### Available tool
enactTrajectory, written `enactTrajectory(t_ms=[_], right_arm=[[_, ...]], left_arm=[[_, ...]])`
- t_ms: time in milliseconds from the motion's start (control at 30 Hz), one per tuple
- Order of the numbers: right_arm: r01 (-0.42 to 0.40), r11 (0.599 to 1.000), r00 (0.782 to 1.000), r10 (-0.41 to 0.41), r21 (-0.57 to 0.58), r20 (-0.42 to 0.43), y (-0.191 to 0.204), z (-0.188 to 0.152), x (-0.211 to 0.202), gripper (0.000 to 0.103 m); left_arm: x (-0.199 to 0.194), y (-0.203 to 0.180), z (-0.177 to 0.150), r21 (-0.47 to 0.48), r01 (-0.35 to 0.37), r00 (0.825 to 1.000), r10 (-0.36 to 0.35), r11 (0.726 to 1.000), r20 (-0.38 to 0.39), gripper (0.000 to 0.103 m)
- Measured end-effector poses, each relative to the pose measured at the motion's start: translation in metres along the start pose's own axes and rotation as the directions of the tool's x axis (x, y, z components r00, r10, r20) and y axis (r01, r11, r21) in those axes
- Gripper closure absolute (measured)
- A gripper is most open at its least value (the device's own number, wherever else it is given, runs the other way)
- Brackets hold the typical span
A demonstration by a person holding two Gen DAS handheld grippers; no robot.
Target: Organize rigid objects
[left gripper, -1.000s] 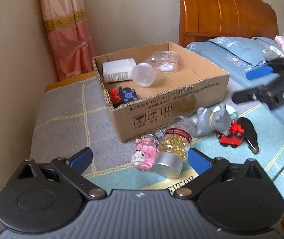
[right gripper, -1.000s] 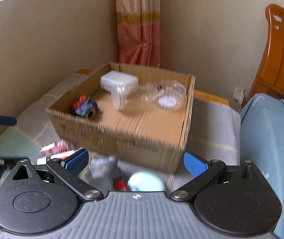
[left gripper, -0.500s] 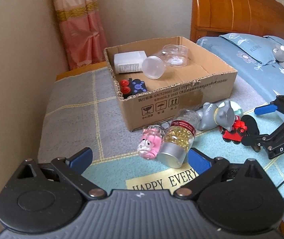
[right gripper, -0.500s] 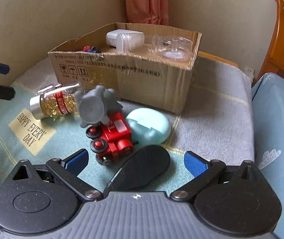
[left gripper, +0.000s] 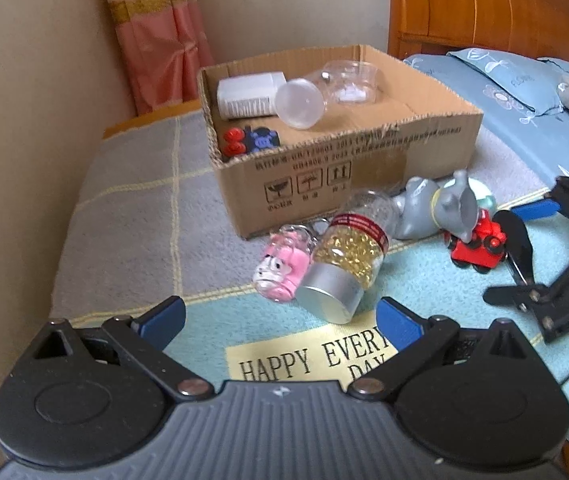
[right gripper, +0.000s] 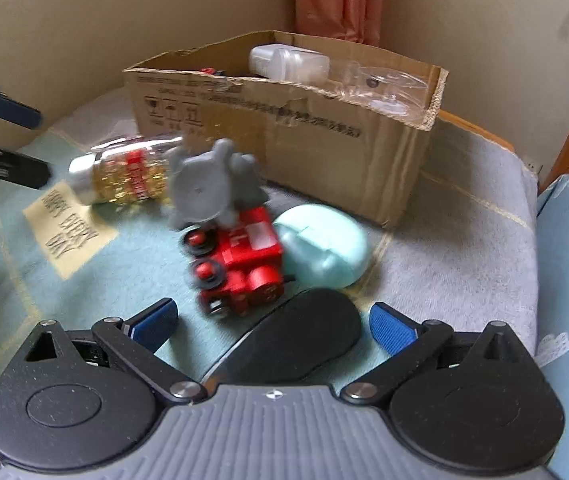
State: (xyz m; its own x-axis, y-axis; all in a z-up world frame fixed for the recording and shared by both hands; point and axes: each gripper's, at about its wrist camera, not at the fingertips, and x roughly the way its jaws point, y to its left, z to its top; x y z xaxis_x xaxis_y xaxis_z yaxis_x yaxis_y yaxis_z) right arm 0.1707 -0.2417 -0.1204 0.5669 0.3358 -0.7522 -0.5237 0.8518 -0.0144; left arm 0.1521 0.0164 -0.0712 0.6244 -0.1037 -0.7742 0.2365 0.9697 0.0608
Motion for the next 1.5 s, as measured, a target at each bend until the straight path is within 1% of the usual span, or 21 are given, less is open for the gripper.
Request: enactTrajectory(t_ms=[133, 267, 533, 667, 800, 867, 967, 1100, 1200, 1267, 1300, 1367, 1500], right_arm=[[0.010, 1.000, 1.000, -0.010, 0.007, -0.006, 0.011, -0.006, -0.006, 0.000], [0.031, 0.999, 0.999, -0.031, 0.031, -0.009, 0.020, -0.010, -0.010, 0.000], [0.109, 0.987, 0.994, -0.107, 0.122, -0.019, 0.039, -0.015, -0.015, 0.000], [0.111, 0.985, 0.994, -0.109, 0.130, -0.027, 0.049, -0.020, -0.020, 0.000], [0.099, 0.988, 0.995, -0.095, 0.116, -0.037, 0.058, -0.022, -0.024, 0.000], [0.096, 0.989, 0.995, -0.092, 0.111, -0.039, 0.059, -0.023, -0.025, 0.000], [0.096, 0.989, 0.995, -0.093, 0.112, -0.037, 0.060, -0.023, -0.026, 0.000], [0.096, 0.989, 0.995, -0.093, 0.111, -0.031, 0.060, -0.023, -0.025, 0.000], [0.095, 0.989, 0.995, -0.093, 0.111, -0.025, 0.060, -0.024, -0.025, 0.000], [0.095, 0.989, 0.995, -0.092, 0.110, -0.026, 0.060, -0.025, -0.026, 0.000], [0.094, 0.990, 0.995, -0.092, 0.109, -0.025, 0.060, -0.025, -0.026, 0.000], [0.092, 0.990, 0.996, -0.090, 0.107, -0.023, 0.061, -0.027, -0.027, 0.000], [0.086, 0.991, 0.996, -0.086, 0.102, -0.011, 0.059, -0.032, -0.032, 0.000]], left_arm=[[0.014, 0.001, -0.003, -0.019, 0.027, 0.999, -0.027, 0.999, -0.019, 0.002], [0.025, 0.004, -0.005, -0.046, 0.029, 0.999, -0.030, 0.998, -0.022, 0.002], [0.026, 0.023, -0.009, -0.112, 0.033, 0.999, -0.036, 0.993, -0.023, 0.002], [0.024, 0.034, -0.011, -0.126, 0.003, 1.000, -0.006, 0.992, -0.022, 0.002], [0.025, 0.047, -0.011, -0.147, -0.069, 0.997, 0.066, 0.987, -0.025, 0.002], [0.023, 0.049, -0.011, -0.157, -0.073, 0.997, 0.071, 0.985, -0.017, 0.002], [0.016, 0.043, -0.013, -0.141, -0.035, 0.999, 0.035, 0.989, 0.001, 0.002], [0.014, 0.022, -0.017, -0.088, 0.048, 0.999, -0.047, 0.995, 0.006, 0.001], [0.021, 0.005, -0.020, -0.054, 0.102, 0.995, -0.103, 0.993, -0.015, 0.001], [0.028, -0.005, -0.021, -0.041, 0.130, 0.990, -0.132, 0.991, -0.045, 0.001], [0.031, -0.009, -0.022, -0.033, 0.123, 0.991, -0.125, 0.992, -0.051, 0.001], [0.033, -0.018, -0.021, -0.007, 0.084, 0.996, -0.084, 0.996, -0.041, 0.001], [0.036, -0.026, -0.019, -0.047, 0.059, 0.998, -0.060, 0.997, -0.020, 0.001]])
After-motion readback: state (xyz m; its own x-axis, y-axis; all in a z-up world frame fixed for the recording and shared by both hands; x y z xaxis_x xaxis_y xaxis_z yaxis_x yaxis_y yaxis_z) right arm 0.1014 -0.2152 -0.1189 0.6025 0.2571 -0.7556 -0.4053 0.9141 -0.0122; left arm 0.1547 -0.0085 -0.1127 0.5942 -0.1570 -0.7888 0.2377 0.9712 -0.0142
